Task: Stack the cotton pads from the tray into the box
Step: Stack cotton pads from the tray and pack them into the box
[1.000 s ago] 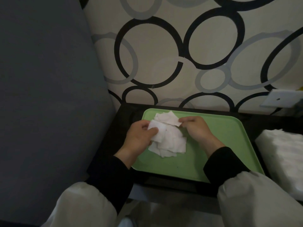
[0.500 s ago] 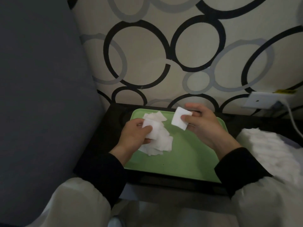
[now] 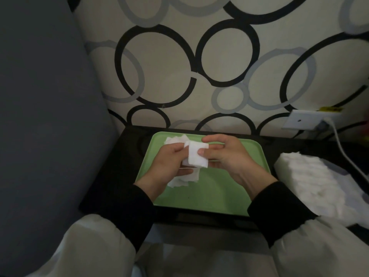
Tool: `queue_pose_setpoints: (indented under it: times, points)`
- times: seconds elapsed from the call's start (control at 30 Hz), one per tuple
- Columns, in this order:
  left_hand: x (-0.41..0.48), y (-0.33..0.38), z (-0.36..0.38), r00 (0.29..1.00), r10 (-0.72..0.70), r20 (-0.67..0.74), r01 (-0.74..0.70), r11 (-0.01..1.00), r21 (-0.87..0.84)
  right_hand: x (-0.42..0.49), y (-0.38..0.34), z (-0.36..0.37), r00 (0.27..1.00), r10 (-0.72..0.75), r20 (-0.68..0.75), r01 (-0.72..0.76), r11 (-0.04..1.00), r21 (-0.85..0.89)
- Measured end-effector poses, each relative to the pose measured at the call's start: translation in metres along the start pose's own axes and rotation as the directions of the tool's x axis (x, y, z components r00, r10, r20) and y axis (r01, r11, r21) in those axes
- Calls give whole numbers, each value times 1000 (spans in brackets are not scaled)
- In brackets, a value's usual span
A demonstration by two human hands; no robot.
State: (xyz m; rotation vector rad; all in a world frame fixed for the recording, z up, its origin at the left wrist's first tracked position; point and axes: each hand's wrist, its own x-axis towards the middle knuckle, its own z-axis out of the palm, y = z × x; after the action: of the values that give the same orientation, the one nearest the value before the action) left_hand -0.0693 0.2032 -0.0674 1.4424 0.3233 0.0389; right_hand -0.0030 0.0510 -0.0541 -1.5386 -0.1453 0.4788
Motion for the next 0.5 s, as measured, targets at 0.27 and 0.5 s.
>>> queue_pose_setpoints:
  times: [0.27,0.5]
  points:
    - [2,-1,-10,1000,-2,-4,3,1000,13,10,12,15,994,-43,-98,35,996,-88]
    - [11,-8,-39,988,48,-149,-29,991,128,35,31,30,942,-180,-282,83,942,-325]
